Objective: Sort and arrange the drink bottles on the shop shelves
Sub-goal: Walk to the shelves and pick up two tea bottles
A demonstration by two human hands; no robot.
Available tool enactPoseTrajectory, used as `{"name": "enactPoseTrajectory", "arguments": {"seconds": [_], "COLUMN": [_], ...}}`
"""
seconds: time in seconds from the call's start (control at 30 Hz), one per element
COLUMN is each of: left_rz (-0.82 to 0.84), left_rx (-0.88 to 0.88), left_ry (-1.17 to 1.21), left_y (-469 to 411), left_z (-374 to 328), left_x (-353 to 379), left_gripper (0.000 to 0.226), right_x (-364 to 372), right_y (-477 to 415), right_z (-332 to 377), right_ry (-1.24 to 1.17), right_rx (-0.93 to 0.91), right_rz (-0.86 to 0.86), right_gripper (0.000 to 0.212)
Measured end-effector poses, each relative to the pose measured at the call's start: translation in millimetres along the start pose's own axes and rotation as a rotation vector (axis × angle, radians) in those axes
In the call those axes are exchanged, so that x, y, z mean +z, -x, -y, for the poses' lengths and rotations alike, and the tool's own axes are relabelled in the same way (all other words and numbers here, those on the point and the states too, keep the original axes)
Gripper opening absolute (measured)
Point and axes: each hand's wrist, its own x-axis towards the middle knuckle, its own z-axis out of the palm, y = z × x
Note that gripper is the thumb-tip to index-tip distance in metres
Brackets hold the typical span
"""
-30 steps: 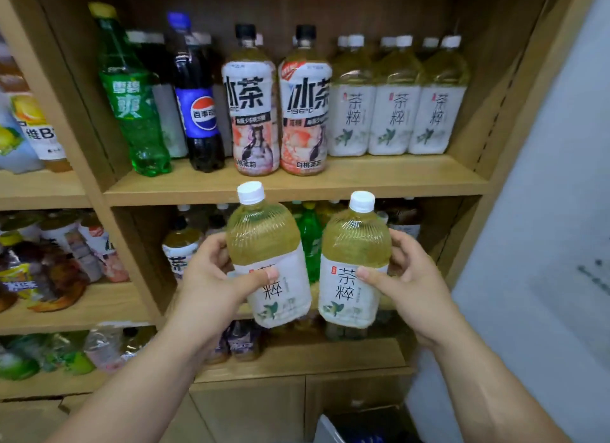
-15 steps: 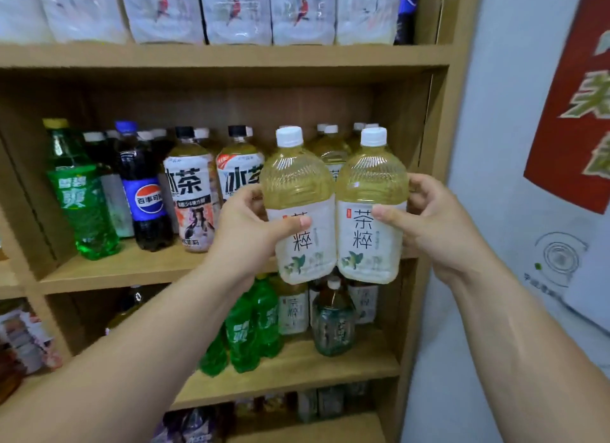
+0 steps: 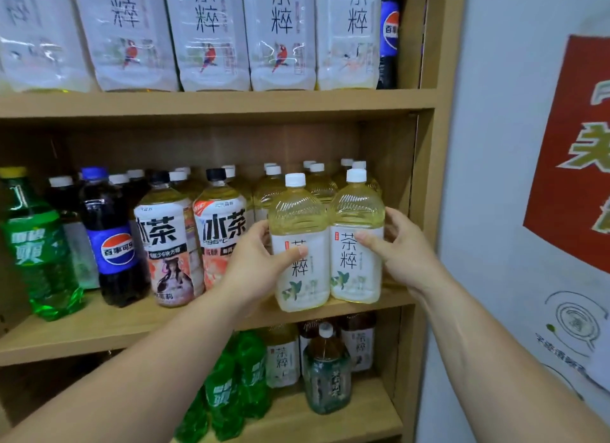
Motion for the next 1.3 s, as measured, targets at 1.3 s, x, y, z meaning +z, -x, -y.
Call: {"name": "enactPoseTrajectory", "arguments": {"seconds": [1.3], "left_rz": [-0.02], "left_rx": [0.316], "left_ry": [-0.516], "left_y": [-41.4], "left_z": [64.4], "left_x": [43.0], "left_gripper": [0.113], "right_x": [8.5], "right_y": [-3.8], "right_z": [-87.4], "right_ry": [1.095], "right_rx": [-0.428], "right_rz": [-0.186], "right_gripper": [0.086]}}
